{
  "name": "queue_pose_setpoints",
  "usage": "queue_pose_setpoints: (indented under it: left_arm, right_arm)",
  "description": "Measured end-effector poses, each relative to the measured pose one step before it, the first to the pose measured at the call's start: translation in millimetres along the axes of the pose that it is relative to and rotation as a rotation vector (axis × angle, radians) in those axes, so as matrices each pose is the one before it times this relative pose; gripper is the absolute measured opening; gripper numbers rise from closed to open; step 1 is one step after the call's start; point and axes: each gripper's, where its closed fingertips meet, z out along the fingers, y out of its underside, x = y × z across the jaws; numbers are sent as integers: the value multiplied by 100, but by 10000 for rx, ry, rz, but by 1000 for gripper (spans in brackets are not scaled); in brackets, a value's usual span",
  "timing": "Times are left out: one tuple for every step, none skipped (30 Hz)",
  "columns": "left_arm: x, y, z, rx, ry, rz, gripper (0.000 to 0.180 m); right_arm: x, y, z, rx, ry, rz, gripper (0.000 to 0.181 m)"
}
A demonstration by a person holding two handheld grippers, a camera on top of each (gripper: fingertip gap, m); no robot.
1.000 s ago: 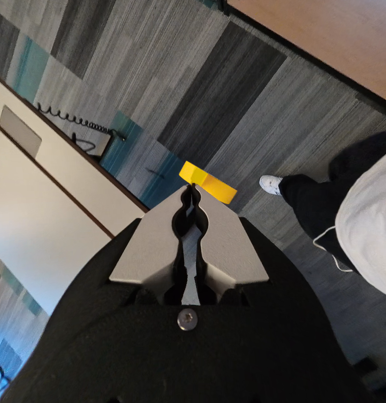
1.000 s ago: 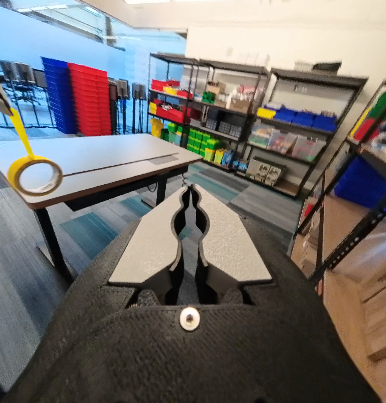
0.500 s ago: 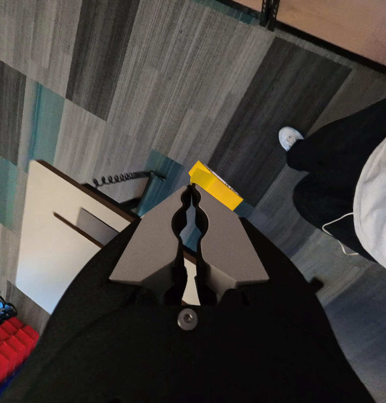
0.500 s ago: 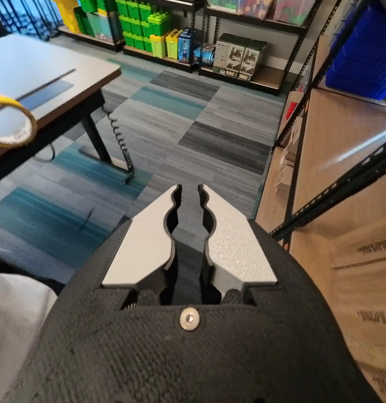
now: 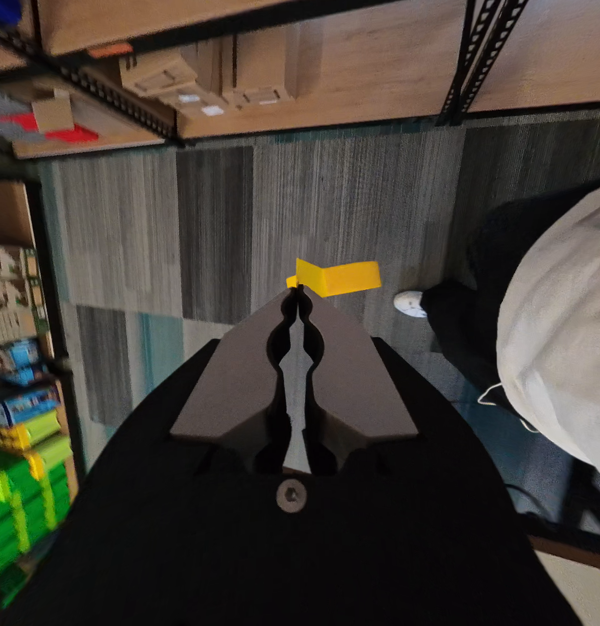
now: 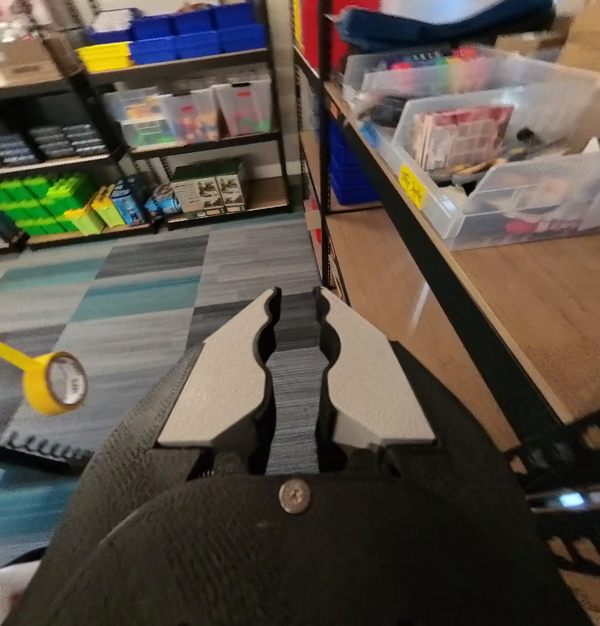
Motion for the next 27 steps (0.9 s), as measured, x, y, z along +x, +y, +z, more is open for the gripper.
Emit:
queue_pose_setpoints:
  left_arm:
    - [-2543,-1104,1016,71,196,431,0]
    - [-2550,-904,955,-53,188,390,0]
    - [-2488,-936,852,-28,161,424,0]
    - [-2477,-1027,784,68,110,445,0]
    - [-2466,-917,786,60,97,377,0]
    - [-2479,-814,824,46,38,334,0]
    - [-2461,-790,866,114,-31,348,0]
    - [-2345,-758,934,167,-46,337,0]
    - [-2231,-619,1020,161,-71,316,0]
    - [-2127,-470,1082,131,-108,302,0]
    - [-1911,-363,1048,104,-83,253,0]
    - [-1658,-386,951,189,3,196,0]
    - [-1446,-452,917,301,118,157,0]
    - [-1367,-238,874,189,219,56,0]
    - [-1391,-42,772,80,221,49,0]
    - [-1443,-39,631,114,153,118,0]
    - [-1319,-52,555,145,184,158,0]
    - [-1245,-40,499,156,191,186,0]
    - [-1277,-9,494,157,122,221,0]
    - [-1257,39,519,143,92,288,0]
    - [-1206,120,532,122,74,354,0]
    - [-1177,141,556,160,59,376,0]
    - [-1015,175,559,200,136,333,0]
    - [-816,239,538,183,261,258,0]
    - [-721,324,476,145,300,250,0]
    - [-725,438,395,94,269,253,0]
    - [-662,487,318,56,266,258,0]
  right_arm:
    - [634,-968,1701,-218,126,455,22]
    - [763,-1159,1655,-168,210,312,25]
    - [918,-1308,1554,-125,319,262,28]
    - [893,-1438,1485,-64,319,237,30]
    - [951,-1381,1465,-125,339,223,31]
    - [1057,-1145,1510,-303,409,164,33]
    - [1142,-1054,1569,-410,435,72,35]
    - [1426,-1156,1666,-365,581,-21,36]
    - [1396,-1191,1846,-327,528,-98,36]
    - [1215,-982,2030,-385,354,3,36]
    - [1292,-595,2061,-555,389,199,36]
    - [862,-95,1940,-810,234,306,36]
    - [436,-37,1731,-801,115,223,36]
    - [173,-43,1457,-653,101,203,31]
    - [-358,117,1054,-580,-16,215,26]
    - [-613,20,714,-320,-8,-4,22]
    - [17,-261,513,-96,414,-116,18]
    - [703,-385,447,19,768,6,18]
    - [921,-173,426,-87,826,20,21]
    - [909,-58,412,-96,764,83,26]
    - [-84,88,491,-87,133,240,29]
    - [-737,79,514,-35,-247,358,31]
    - [-43,13,464,81,271,314,33]
    - [486,87,406,67,702,13,34]
    - [378,0,445,81,671,-252,36]
    - [402,-352,238,182,614,-156,33]
    - [574,-84,161,6,600,64,35]
